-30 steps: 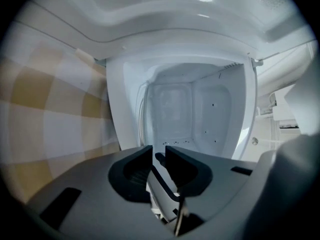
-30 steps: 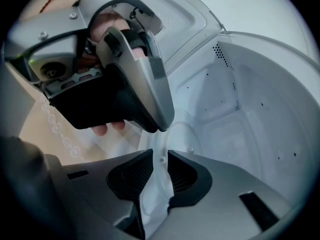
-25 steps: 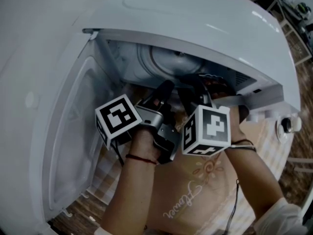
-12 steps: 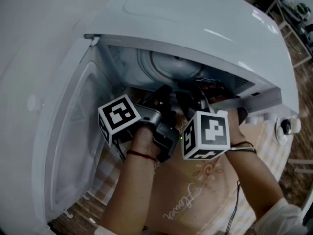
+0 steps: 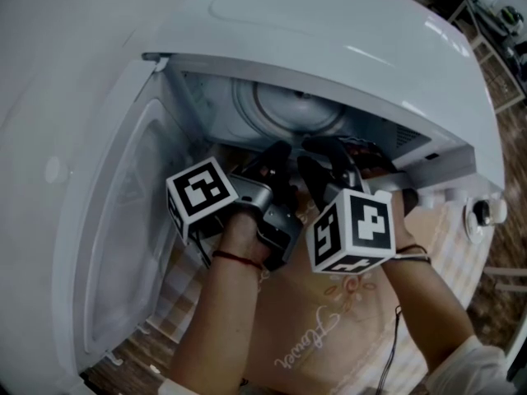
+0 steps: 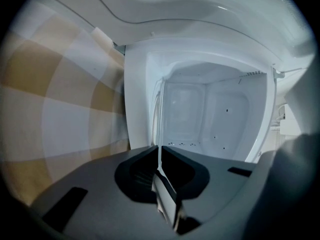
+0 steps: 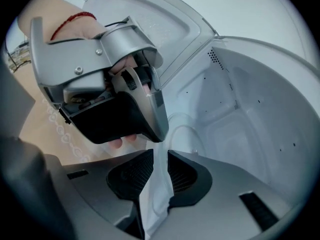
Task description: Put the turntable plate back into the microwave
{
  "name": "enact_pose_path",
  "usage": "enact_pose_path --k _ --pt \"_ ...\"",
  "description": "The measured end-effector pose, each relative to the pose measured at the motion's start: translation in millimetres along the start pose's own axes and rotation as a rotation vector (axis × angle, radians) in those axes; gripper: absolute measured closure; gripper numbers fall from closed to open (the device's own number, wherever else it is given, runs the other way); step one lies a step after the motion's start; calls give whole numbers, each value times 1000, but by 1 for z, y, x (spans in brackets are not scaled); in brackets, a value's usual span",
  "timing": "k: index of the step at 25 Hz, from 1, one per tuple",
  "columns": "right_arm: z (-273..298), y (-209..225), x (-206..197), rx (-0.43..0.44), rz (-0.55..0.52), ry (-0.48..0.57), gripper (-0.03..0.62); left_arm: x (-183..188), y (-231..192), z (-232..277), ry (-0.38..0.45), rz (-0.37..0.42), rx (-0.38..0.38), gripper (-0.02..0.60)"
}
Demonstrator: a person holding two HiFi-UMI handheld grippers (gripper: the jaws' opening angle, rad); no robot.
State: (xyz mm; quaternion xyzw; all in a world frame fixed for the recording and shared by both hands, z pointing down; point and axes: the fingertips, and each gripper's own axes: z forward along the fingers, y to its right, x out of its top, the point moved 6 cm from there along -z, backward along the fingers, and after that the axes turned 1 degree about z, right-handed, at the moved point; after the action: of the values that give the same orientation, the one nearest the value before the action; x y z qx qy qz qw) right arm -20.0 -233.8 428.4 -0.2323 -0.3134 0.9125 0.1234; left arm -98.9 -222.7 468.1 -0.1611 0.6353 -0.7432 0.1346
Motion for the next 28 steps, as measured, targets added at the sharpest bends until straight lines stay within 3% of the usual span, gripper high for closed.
enact_pose_path --k 14,16,21,28 --pt "-18 8 -7 -61 373 117 487 -5 -2 0 -41 9 -47 558" --pt "-20 9 -9 -80 455 149 487 -4 1 -1 -50 18 -75 526" --pt "-22 8 -14 -115 599 187 488 -6 -3 -4 -62 90 -89 508" --pt "-25 3 -19 -102 779 260 493 -12 4 -10 -75 225 -127 509"
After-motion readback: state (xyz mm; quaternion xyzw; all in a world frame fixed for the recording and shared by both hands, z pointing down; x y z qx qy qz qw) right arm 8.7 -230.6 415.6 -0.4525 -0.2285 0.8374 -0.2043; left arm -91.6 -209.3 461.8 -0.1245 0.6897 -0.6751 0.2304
